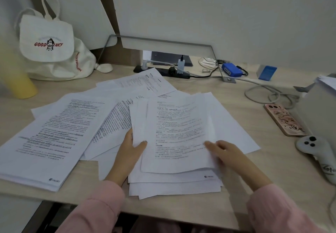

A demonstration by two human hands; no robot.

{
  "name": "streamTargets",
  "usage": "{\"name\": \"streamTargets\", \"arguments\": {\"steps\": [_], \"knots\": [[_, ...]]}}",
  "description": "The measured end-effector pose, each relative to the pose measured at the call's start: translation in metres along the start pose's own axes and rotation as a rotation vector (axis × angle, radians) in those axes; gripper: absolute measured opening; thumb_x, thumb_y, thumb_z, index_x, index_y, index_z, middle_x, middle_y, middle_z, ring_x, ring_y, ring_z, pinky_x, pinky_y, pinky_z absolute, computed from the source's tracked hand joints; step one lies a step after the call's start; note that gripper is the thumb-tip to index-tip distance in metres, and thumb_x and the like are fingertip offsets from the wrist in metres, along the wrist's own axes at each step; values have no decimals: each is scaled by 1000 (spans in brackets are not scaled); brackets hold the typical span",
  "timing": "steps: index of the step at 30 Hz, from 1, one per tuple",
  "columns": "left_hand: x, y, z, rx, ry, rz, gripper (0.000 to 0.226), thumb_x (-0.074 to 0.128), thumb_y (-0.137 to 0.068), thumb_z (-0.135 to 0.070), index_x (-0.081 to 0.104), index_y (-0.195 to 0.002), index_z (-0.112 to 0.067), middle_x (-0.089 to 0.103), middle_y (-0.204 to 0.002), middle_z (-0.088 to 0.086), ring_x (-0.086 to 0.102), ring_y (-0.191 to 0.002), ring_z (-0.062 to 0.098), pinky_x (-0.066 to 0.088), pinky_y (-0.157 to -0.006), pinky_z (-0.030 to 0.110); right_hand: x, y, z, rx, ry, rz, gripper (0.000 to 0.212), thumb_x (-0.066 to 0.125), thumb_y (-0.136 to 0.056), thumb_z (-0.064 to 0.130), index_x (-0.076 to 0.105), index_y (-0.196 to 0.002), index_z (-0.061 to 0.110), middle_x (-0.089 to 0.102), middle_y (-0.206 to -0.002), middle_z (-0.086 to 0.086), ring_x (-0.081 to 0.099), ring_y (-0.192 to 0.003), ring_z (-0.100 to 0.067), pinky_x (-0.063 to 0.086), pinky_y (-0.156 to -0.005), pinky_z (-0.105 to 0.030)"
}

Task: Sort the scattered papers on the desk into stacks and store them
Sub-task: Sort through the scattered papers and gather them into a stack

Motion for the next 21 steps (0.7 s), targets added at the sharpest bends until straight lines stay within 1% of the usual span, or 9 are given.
{"name": "streamTargets", "arguments": {"steps": [1,3,4,6,10,14,17,19,21], "knots": [[0,0,-1,4,-12,2,56,54,-90,-14,35,-141,-28,56,-121,-9,55,-105,9,42,-87,27,-19,-5,-8,11,67,-128,26,59,-85,40,60,-92,16,61,-91,-5,58,-81,-18,46,-73,-30],[0,0,-1,7,-21,1,56,50,-90,-13,34,-141,-29,56,-120,-10,54,-98,4,42,-80,24,-54,-10,-26,73,210,-351,48,63,-83,34,53,-124,10,49,-127,-20,47,-116,-35,38,-99,-40],[0,0,-2,8,-18,1,54,49,-90,-13,35,-140,-30,56,-120,-10,54,-96,2,42,-79,23,-65,-11,-36,116,257,-397,59,65,-82,32,45,-132,6,41,-135,-25,38,-125,-39,30,-105,-41],[1,0,-1,8,-12,3,53,48,-91,-15,36,-140,-30,57,-123,-10,55,-98,1,43,-79,23,-79,-14,-48,196,322,-404,72,66,-81,34,35,-138,4,33,-140,-27,28,-131,-40,24,-108,-41],[1,2,-4,17,4,-5,50,42,-94,-15,35,-141,-30,55,-124,-10,55,-101,6,42,-81,25,-86,-25,-55,245,354,-388,73,69,-78,33,36,-138,6,40,-137,-24,34,-127,-41,31,-104,-43],[0,3,-4,-1,32,-13,46,38,-96,-16,36,-139,-33,54,-123,-12,53,-108,11,41,-90,29,-79,-36,-64,295,108,-324,62,72,-77,28,46,-127,3,53,-129,-21,49,-118,-38,40,-99,-42],[0,1,-1,-13,25,-10,49,49,-93,-21,37,-139,-32,57,-125,-10,57,-107,12,45,-96,35,-78,-35,-63,309,234,-338,46,68,-79,33,58,-115,6,51,-126,-21,45,-118,-38,37,-96,-38],[0,0,-1,-8,0,-9,53,52,-91,-18,36,-140,-30,57,-120,-11,57,-99,7,47,-85,30,-79,-33,-54,264,218,-369,28,65,-81,26,60,-102,8,53,-120,-22,47,-110,-37,39,-89,-38],[1,1,-3,4,-10,-5,53,49,-92,-14,34,-140,-29,55,-117,-11,54,-92,-1,44,-73,21,-84,-29,-42,181,44,-439,11,60,-83,14,54,-90,8,60,-108,-22,52,-90,-31,38,-74,-35]]}}
Point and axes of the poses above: each hand's wrist, its own y-axis away from the middle knuckle, its own x-axis out of the palm, z = x × y, the point moved 8 cm from there along -y, towards the middle knuckle
